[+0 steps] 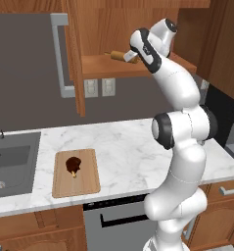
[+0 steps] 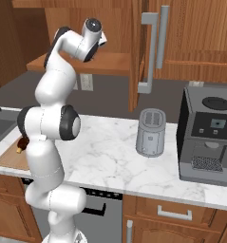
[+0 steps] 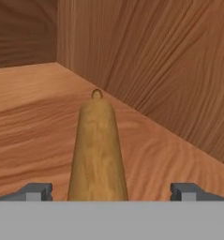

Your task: Open the cabinet, retrieve the rolling pin, and place it next to the meat on the cutting board to prepare for tenderizing.

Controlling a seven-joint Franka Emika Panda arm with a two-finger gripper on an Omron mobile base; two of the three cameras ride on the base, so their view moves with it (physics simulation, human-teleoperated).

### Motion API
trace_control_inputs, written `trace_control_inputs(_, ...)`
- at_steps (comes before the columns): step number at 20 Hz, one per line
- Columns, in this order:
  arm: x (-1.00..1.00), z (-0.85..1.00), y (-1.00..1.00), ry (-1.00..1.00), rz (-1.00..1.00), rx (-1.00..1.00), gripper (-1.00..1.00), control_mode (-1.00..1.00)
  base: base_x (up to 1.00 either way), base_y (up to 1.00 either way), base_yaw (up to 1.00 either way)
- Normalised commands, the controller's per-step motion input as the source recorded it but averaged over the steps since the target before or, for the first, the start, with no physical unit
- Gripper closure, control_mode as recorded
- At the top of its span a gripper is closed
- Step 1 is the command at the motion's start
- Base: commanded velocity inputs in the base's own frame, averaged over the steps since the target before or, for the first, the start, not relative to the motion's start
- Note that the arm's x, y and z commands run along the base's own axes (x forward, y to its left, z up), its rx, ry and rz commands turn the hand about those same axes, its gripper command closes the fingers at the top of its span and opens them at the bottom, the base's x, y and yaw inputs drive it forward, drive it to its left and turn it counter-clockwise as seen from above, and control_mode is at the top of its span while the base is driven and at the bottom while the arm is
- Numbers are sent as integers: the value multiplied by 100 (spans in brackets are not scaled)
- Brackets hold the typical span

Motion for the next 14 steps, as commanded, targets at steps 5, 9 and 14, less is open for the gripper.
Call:
trace_control_inputs(5, 17, -16, 0, 0, -1, 0, -100, -100, 0, 0, 0)
trace_control_inputs(9, 13, -19, 0, 0, 0, 0, -100, -100, 0, 0, 0)
trace_control_inputs(14, 15, -31, 5, 0, 0, 0, 100, -100, 0, 0, 0)
